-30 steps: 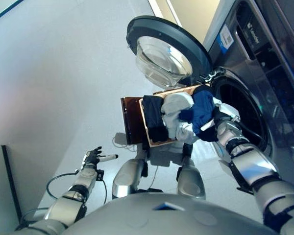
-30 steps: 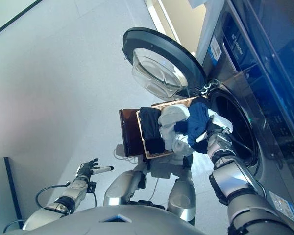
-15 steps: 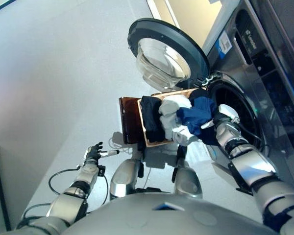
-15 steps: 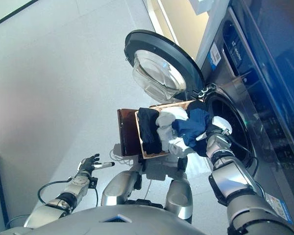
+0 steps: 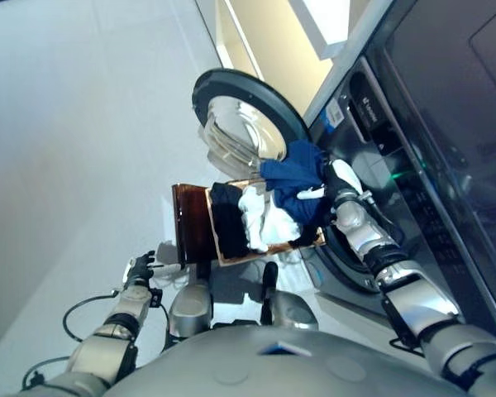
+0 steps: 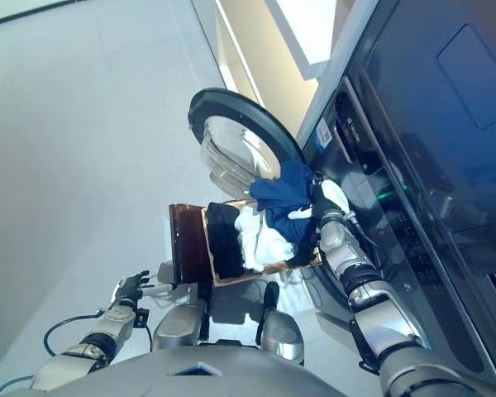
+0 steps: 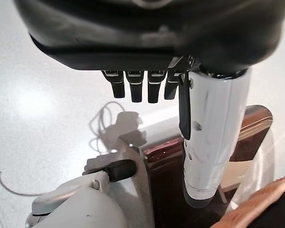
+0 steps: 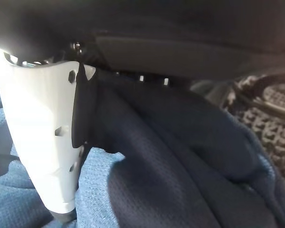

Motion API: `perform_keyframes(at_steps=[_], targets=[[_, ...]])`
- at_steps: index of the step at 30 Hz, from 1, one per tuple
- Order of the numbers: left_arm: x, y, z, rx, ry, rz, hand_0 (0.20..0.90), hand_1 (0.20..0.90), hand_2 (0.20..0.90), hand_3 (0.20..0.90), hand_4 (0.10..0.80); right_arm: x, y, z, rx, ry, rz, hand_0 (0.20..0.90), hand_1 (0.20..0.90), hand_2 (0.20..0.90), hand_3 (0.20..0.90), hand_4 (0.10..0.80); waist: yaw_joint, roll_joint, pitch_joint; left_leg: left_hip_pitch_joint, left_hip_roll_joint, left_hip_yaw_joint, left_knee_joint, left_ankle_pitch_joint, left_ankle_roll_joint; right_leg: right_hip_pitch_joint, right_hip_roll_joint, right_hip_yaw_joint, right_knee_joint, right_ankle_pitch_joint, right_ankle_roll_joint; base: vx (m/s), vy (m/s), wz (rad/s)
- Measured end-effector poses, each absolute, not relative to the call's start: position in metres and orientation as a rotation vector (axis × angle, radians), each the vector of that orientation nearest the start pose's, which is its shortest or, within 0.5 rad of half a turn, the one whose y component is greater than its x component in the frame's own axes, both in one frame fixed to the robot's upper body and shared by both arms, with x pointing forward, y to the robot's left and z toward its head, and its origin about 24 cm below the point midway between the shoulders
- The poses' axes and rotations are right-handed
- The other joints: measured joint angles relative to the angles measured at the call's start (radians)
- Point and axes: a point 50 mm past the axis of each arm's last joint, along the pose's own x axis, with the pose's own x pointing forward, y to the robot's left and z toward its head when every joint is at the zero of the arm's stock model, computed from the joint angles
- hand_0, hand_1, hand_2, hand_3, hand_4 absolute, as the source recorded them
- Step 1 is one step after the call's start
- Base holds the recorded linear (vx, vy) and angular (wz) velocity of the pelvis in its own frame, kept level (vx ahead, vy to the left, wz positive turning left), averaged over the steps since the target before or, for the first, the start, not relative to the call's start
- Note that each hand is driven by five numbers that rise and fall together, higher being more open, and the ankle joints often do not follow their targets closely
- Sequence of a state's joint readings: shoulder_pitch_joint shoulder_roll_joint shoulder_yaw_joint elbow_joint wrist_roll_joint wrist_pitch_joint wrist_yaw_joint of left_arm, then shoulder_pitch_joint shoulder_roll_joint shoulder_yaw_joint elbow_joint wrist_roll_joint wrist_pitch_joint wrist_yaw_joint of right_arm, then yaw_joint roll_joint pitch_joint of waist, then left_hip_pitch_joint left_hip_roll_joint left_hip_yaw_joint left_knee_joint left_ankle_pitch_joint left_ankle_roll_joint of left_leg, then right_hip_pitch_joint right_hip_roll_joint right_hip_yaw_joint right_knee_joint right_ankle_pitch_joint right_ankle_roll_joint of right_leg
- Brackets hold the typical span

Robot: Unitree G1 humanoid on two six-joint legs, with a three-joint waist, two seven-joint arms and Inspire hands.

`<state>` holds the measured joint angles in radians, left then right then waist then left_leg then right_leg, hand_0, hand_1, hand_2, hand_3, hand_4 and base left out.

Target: Pick up the clothes and place them into the washing machine

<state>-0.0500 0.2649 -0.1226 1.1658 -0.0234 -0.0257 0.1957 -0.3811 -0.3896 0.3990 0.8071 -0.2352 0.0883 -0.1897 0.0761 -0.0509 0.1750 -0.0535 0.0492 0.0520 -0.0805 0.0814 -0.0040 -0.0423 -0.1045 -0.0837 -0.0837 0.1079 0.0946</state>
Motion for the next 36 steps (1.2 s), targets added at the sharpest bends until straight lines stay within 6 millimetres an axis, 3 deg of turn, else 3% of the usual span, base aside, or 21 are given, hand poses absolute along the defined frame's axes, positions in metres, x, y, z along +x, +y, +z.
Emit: perform_keyframes(at_steps=[14, 19, 23, 31, 36], targets=[[0.102, 0.257, -0.150, 0.388, 1.139, 0.244, 0.900, 0.900, 0.900, 0.900, 0.800, 0.274, -0.212, -0.049, -0.685, 0.526, 0.060, 0.200, 0.200, 0.200, 0.200, 0.300, -0.004, -0.017, -0.025, 0.029, 0.006, 0.022, -0.003, -0.005, 0.002, 0.019, 0.006, 0.018, 0.000, -0.004, -0.002, 0.016, 0.003, -0.04], [0.103, 0.257, -0.150, 0.391, 1.138, 0.235, 0.900, 0.900, 0.900, 0.900, 0.800, 0.256, -0.211, -0.076, -0.674, 0.668, 0.064, 0.200, 0.200, 0.200, 0.200, 0.300, 0.012, -0.022, -0.048, 0.023, 0.006, 0.010, 0.000, -0.006, 0.001, 0.017, 0.006, 0.012, 0.000, -0.006, -0.004, -0.046, 0.001, 0.04], [0.108, 0.256, -0.149, 0.405, 1.125, 0.216, 0.900, 0.900, 0.900, 0.900, 0.800, 0.244, -0.208, -0.093, -0.639, 0.764, 0.056, 0.200, 0.200, 0.200, 0.200, 0.300, 0.022, -0.003, -0.053, -0.029, 0.005, -0.005, 0.000, 0.004, -0.002, -0.026, 0.006, 0.001, 0.000, -0.004, -0.004, -0.089, 0.006, 0.09], [0.114, 0.249, -0.149, 0.386, 1.109, 0.221, 0.900, 0.900, 0.900, 0.900, 0.800, 0.275, -0.199, -0.071, -0.627, 0.670, 0.044, 0.200, 0.200, 0.200, 0.200, 0.300, 0.041, 0.091, -0.009, -0.118, 0.004, -0.026, 0.001, 0.028, -0.007, -0.107, 0.006, -0.019, 0.000, 0.011, -0.006, -0.066, 0.013, 0.09], [0.137, 0.237, -0.144, 0.355, 1.031, 0.211, 0.900, 0.900, 0.900, 0.900, 0.800, 0.298, -0.205, -0.054, -0.679, 0.646, -0.020, 0.200, 0.200, 0.200, 0.200, 0.300, 0.056, 0.125, 0.030, -0.167, 0.004, -0.053, 0.001, 0.043, -0.010, -0.139, 0.008, -0.045, 0.000, 0.016, -0.010, -0.010, 0.001, 0.16]])
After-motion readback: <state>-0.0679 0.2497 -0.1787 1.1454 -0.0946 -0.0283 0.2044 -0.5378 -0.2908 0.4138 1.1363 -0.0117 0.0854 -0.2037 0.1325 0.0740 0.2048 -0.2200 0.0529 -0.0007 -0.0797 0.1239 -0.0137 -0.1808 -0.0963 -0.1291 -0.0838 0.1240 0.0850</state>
